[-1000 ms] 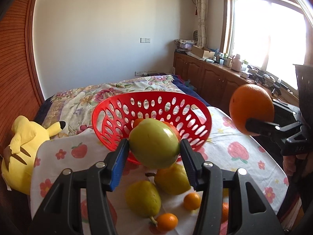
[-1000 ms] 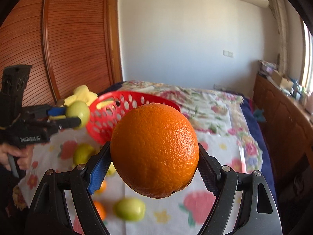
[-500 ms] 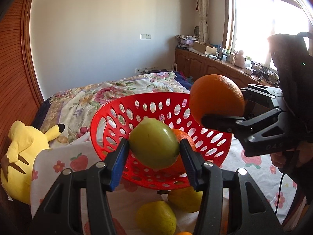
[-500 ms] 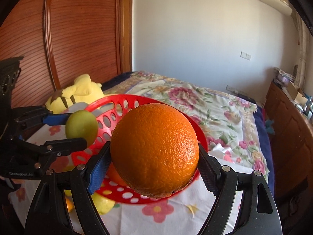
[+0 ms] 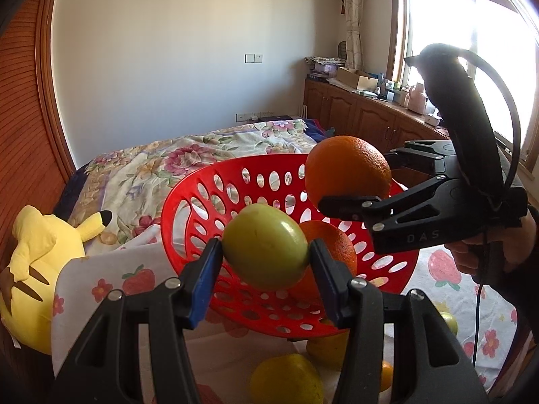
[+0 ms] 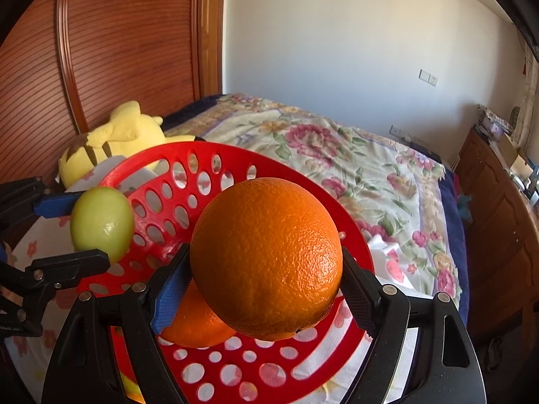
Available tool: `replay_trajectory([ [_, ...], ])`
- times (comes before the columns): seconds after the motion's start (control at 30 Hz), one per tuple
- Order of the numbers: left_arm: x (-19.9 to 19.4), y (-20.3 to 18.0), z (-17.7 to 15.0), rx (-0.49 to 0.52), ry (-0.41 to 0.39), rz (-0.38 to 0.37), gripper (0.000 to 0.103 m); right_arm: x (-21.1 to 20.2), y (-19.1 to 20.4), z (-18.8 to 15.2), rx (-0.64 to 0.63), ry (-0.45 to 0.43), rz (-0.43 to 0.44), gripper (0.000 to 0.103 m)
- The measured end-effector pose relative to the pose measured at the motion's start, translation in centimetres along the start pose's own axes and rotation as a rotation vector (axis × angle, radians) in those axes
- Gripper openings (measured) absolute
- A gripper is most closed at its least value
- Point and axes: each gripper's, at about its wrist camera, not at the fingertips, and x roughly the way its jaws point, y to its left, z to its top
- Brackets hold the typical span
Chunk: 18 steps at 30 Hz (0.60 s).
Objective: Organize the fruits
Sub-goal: 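Lift the orange with the right tool while the left tool carries the apple over the basket, then open the right tool into the basket while the left tool releases the apple there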
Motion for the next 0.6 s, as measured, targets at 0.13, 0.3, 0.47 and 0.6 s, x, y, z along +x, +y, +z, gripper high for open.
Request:
replay_trajectory([
  [0.13,0.4,0.1,0.0,0.006,0.01,0.004,0.052,1.1,0.2,0.2,-0.015,0.035,0.007,0.084],
  [0.3,0.7,0.1,0.2,0.025,0.021,0.015,0.052,1.6,0.0,0.5,-0.009,0.043,-0.005,0.084],
  [0.47,1.3,0.1,0.5,0.034,0.031,0.021,0.052,2.2,-0.6,0.5,0.008,0.054,-0.031,0.086],
  [0.6,2.0,-0.2,0.6,0.044,0.047,0.026,0.053,2.1,-1.5,0.4,0.046,0.045,-0.054,0.085],
])
